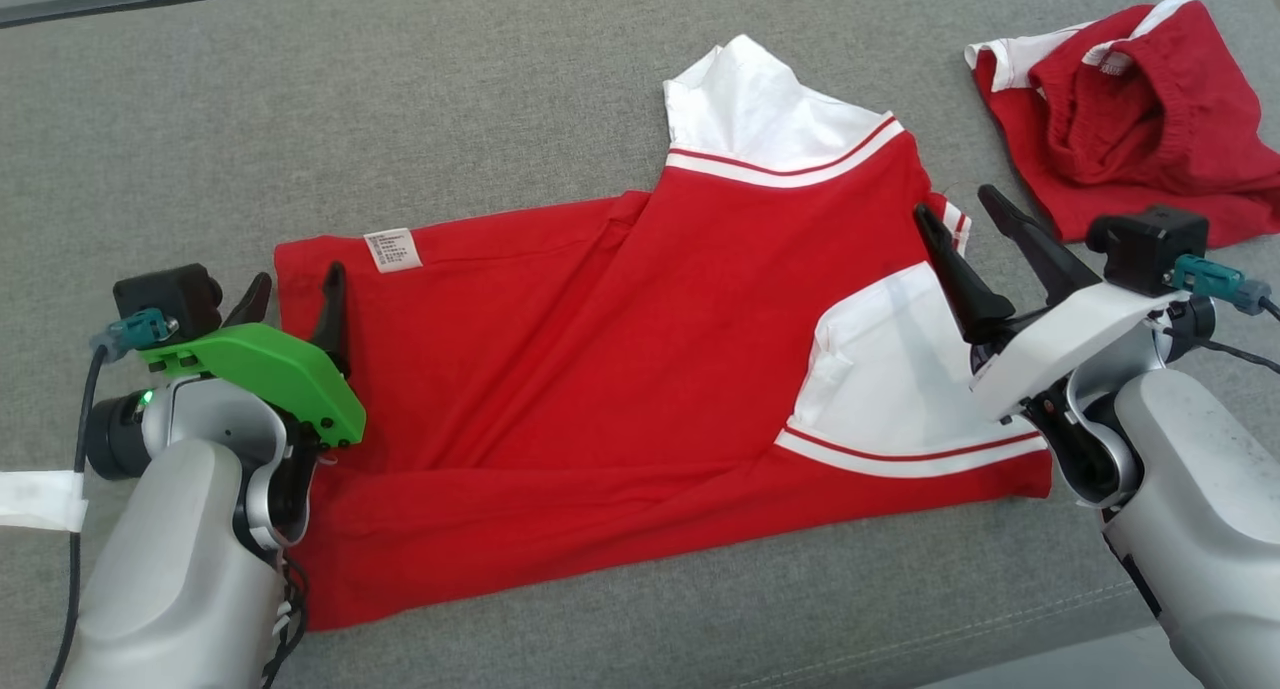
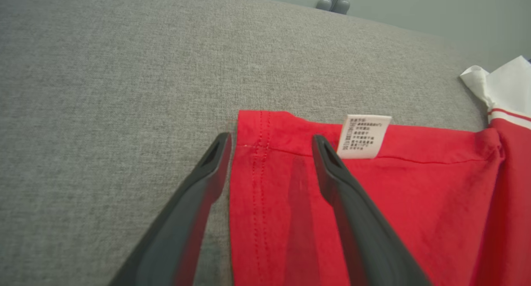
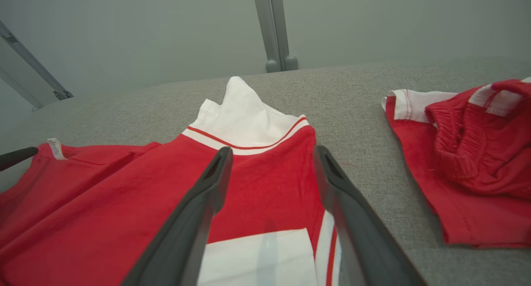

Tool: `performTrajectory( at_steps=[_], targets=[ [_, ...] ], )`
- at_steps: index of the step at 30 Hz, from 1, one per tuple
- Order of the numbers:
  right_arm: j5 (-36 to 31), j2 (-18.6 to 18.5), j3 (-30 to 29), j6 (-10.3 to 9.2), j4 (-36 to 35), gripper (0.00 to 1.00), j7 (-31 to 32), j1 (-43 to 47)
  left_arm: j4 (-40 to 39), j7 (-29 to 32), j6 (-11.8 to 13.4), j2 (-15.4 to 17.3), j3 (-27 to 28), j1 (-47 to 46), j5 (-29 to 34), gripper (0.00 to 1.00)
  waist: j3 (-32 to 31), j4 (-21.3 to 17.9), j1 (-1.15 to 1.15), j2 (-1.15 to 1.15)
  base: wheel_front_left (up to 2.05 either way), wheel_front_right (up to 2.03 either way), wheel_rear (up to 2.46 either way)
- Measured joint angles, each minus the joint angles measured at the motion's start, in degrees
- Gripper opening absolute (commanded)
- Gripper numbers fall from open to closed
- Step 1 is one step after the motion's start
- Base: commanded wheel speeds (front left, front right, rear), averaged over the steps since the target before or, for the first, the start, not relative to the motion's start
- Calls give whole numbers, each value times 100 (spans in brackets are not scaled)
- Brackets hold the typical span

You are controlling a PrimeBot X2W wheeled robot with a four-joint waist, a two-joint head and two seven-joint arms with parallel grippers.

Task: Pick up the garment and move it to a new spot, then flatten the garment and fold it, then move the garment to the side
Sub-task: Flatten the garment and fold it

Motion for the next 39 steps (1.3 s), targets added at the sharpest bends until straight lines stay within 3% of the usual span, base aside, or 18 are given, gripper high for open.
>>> performTrajectory(
  at_steps=[3,4,6,8,9,15,28,39],
  targets=[
    [0,-1,-9,0,43,100,-1,-5,225,-1,24,-19,-16,-91,45,99,75,-39,0,0,0,0,0],
    [0,-4,-15,0,62,100,-1,-5,267,-3,25,-27,-23,-96,51,75,91,-45,0,0,0,0,0],
    [0,-11,-67,-1,79,100,-2,-5,321,-20,25,-86,-48,-138,53,40,117,-36,0,0,0,0,0],
    [0,-42,-110,-2,107,100,-9,-5,339,-107,24,-199,-87,-251,55,8,136,1,0,0,0,0,0],
    [0,-59,-125,-8,127,100,-9,-5,347,-138,21,-238,-108,-316,57,0,144,24,0,0,0,0,0],
    [-8,-129,-108,-8,319,100,86,-165,424,-342,-81,-391,-222,-505,64,0,196,197,0,0,0,0,0],
    [-465,-330,114,-7,945,100,912,-1676,388,-799,-390,-709,-542,-860,123,0,406,730,0,0,0,0,0],
    [-135,-160,-107,-36,1750,100,1636,-2415,233,-1055,-589,-773,-887,-905,119,0,656,1341,0,0,0,0,0]
  ],
)
